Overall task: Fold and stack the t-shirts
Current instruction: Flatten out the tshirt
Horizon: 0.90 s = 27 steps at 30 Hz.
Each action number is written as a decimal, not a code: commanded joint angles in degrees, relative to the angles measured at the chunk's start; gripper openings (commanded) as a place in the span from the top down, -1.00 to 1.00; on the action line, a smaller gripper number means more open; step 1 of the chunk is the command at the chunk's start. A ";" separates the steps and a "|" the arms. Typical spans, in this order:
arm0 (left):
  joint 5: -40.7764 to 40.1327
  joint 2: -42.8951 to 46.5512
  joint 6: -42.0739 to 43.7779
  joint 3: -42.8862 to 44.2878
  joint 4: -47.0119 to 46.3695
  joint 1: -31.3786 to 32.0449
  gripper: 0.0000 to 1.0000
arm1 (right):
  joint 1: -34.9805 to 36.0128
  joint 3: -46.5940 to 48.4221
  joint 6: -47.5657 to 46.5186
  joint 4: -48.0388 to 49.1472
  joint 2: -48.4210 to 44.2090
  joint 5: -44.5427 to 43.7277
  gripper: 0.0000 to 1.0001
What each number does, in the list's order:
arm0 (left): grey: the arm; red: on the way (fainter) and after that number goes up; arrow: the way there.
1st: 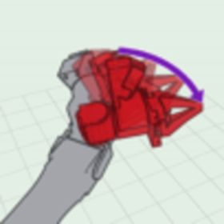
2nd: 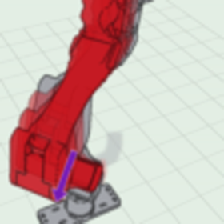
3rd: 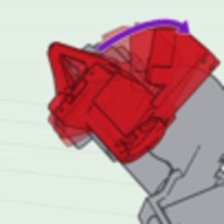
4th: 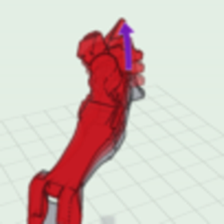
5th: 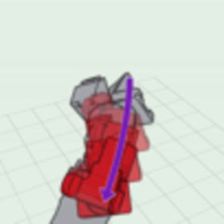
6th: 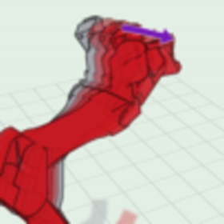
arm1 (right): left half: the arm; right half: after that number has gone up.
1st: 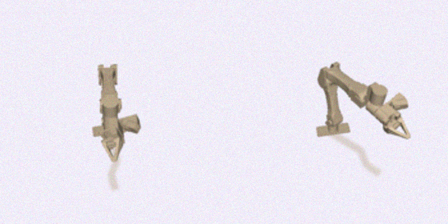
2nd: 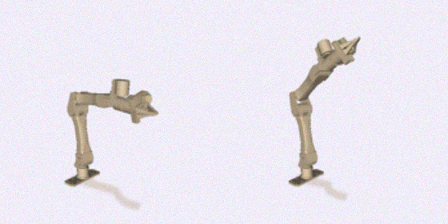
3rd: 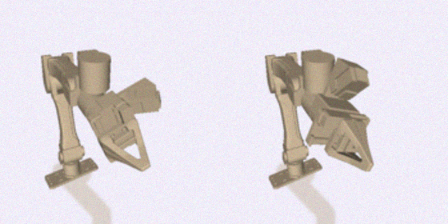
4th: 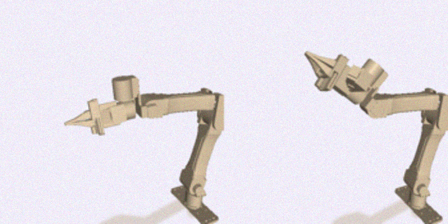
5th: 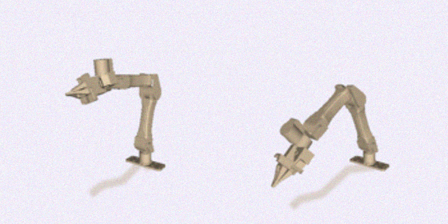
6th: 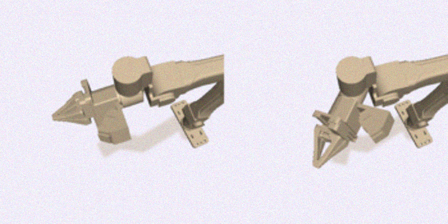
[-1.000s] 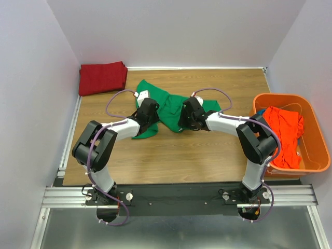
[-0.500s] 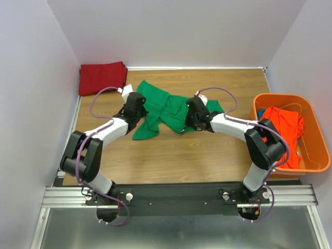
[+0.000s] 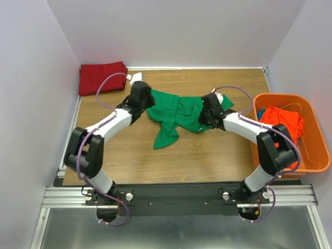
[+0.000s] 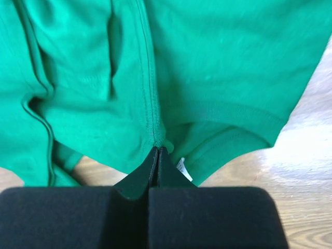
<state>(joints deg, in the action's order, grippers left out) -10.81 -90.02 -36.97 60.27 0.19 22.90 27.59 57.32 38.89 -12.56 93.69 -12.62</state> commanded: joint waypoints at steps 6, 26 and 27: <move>-1.84 -20.17 7.61 22.33 8.07 8.13 -0.13 | 0.36 -4.49 1.01 0.08 -0.35 0.93 0.99; -6.86 -42.08 13.42 50.91 17.12 11.21 -0.15 | 0.44 -5.73 1.54 0.96 -1.41 0.58 0.99; -6.94 -42.52 13.24 51.26 17.39 11.21 -0.12 | 0.44 -5.73 1.54 1.04 -1.32 0.67 0.99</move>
<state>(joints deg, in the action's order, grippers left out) -16.01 -130.23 -24.64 109.21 14.66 33.34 27.81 52.38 39.66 -12.08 92.92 -11.73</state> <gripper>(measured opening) 0.575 0.011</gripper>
